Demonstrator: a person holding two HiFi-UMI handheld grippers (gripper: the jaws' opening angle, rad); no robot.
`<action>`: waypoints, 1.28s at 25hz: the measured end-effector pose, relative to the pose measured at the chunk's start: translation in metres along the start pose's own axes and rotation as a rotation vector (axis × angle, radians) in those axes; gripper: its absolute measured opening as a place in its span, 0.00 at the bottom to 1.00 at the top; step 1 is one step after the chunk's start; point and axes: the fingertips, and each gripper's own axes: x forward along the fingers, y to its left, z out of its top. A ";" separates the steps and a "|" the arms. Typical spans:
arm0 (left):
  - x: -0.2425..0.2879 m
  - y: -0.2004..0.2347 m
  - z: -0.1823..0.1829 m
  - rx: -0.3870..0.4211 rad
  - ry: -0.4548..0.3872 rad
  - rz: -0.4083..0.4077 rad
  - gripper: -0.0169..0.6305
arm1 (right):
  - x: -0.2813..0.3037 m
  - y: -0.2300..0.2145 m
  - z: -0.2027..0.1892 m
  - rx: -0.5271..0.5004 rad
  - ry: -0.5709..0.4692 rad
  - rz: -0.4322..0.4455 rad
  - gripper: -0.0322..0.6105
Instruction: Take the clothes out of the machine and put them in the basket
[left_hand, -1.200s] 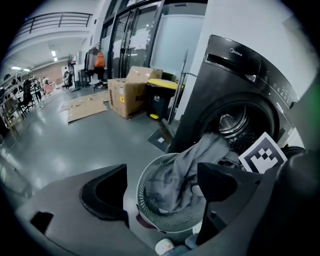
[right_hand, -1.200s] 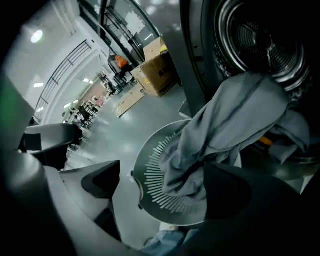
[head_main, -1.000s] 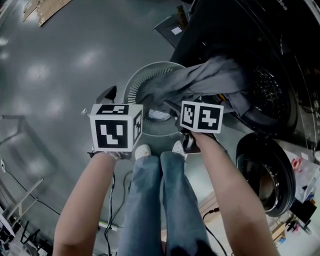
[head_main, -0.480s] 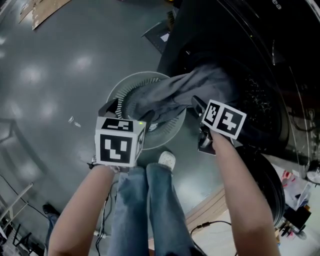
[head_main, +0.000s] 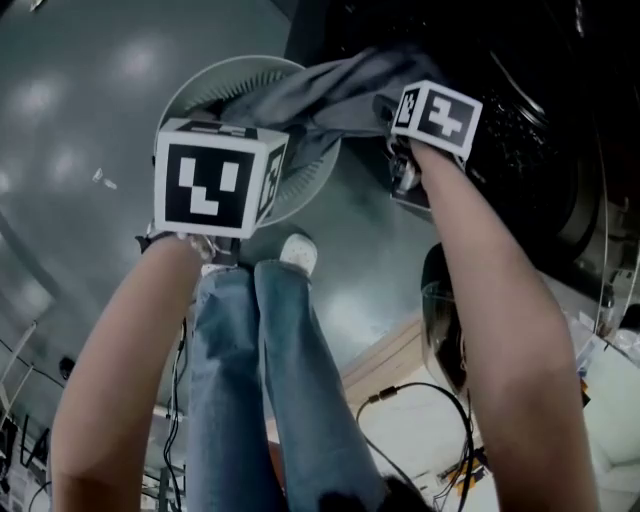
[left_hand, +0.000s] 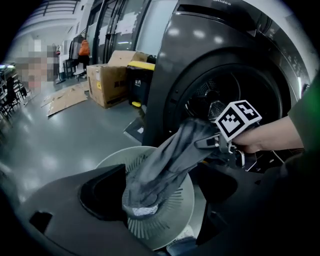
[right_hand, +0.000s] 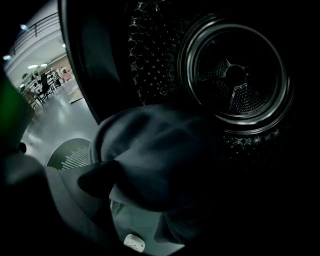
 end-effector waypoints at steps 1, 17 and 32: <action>0.004 -0.006 0.000 0.000 0.004 -0.003 0.68 | 0.004 -0.002 0.000 0.023 0.014 0.003 0.91; 0.028 -0.016 0.021 0.030 0.012 -0.017 0.68 | 0.036 -0.007 0.000 0.017 0.071 -0.022 0.66; -0.038 0.002 0.016 0.087 -0.050 -0.023 0.68 | -0.063 0.030 -0.002 -0.055 -0.055 0.048 0.26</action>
